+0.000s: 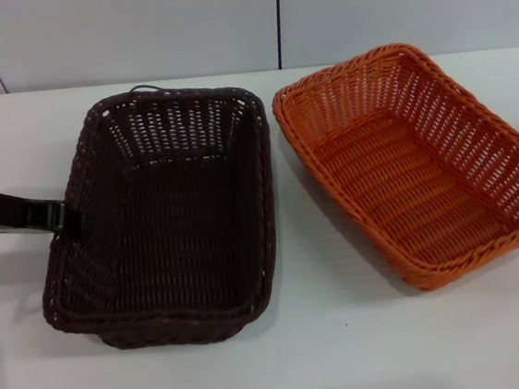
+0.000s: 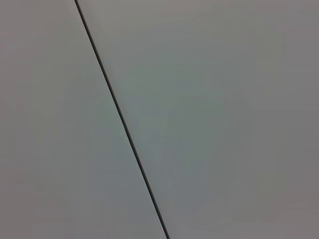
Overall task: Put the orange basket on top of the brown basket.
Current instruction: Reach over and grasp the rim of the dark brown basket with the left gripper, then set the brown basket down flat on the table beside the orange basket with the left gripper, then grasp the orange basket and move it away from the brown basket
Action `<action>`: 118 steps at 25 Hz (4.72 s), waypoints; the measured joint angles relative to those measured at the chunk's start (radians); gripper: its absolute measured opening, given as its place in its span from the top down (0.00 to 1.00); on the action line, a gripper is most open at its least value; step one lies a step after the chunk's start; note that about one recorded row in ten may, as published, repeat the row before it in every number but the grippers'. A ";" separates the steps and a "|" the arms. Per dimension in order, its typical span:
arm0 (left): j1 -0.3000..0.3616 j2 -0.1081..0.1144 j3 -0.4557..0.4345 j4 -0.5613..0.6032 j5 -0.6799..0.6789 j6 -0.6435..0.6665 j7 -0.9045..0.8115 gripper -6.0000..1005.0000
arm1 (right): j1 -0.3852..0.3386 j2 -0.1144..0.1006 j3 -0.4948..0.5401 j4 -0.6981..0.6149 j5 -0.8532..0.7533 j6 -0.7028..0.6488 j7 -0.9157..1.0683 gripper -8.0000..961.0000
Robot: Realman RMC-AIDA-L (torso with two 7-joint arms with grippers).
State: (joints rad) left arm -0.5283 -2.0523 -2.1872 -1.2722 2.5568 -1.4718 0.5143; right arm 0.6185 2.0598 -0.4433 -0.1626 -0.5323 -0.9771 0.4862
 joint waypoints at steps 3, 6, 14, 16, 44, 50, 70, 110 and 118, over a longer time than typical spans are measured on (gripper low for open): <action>0.000 0.000 0.000 0.001 0.000 -0.003 0.000 0.74 | -0.002 0.000 0.000 0.000 0.000 0.000 0.000 0.25; 0.001 0.000 0.000 0.000 -0.003 -0.004 0.000 0.78 | -0.007 0.000 0.000 0.000 0.000 0.000 0.000 0.25; 0.017 -0.002 -0.006 -0.066 -0.008 -0.007 0.029 0.79 | -0.023 0.001 0.000 0.004 0.000 0.000 0.000 0.25; 0.027 -0.002 -0.009 -0.095 -0.010 -0.012 0.033 0.79 | -0.025 0.002 0.000 0.004 0.000 0.000 0.000 0.25; -0.171 0.144 -0.102 0.116 -0.243 -0.406 0.404 0.81 | -0.049 0.002 -0.009 0.013 -0.003 0.042 0.000 0.25; -0.292 0.123 -0.063 0.335 -0.205 -0.280 0.426 0.81 | -0.052 0.005 -0.010 0.033 -0.006 0.044 0.000 0.25; -0.422 0.042 0.010 0.442 -0.139 -0.116 0.445 0.81 | -0.069 0.008 -0.009 0.056 -0.008 0.051 0.000 0.25; -0.375 0.036 -0.091 0.430 -0.174 0.047 0.565 0.16 | -0.079 -0.284 0.139 -0.812 -1.660 -0.652 2.042 0.25; -0.397 0.042 -0.059 0.431 -0.168 0.059 0.566 0.16 | -0.072 -0.313 0.148 -0.814 -1.863 -0.783 2.137 0.25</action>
State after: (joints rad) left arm -0.9253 -2.0108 -2.2465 -0.8415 2.3887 -1.4124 1.0799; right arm 0.5464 1.7472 -0.2953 -0.9771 -2.3952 -1.7604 2.6229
